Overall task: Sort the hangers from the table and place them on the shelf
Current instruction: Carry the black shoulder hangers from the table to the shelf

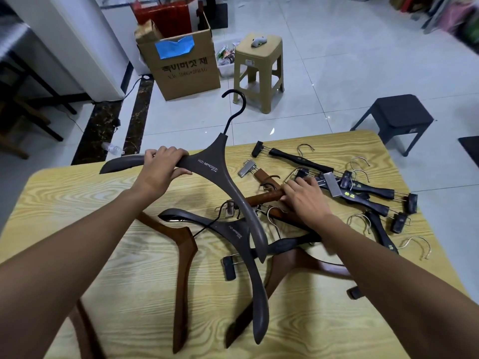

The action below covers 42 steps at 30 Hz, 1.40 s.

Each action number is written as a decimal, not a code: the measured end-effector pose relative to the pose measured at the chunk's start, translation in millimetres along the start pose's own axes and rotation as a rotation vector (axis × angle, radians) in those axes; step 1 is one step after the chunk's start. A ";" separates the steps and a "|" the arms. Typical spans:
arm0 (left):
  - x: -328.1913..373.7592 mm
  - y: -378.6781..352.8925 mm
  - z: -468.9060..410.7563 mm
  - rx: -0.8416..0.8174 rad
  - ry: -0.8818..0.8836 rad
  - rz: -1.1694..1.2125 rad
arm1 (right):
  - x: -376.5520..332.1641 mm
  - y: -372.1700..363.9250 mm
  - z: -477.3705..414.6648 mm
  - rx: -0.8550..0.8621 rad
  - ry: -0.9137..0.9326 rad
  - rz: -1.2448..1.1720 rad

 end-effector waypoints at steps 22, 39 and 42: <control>-1.0 4.3 -9.2 0.006 -0.008 0.013 | -37.2 17.2 -36.7 -0.007 0.088 -0.160; -6.2 19.6 -0.1 0.039 0.031 0.021 | 33.7 8.2 16.2 -0.032 -0.356 -0.176; -0.1 18.8 1.2 0.033 0.018 0.011 | 10.2 13.6 5.7 -0.031 -0.305 -0.116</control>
Point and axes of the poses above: each hand's wrist, its own z-axis away from the middle knuckle, its own y-axis out of the back of the hand, x = y × z, the point moved 9 cm from there along -z, towards the middle knuckle, and after that the axes turned 2 degrees about x, right-handed, at the moved point
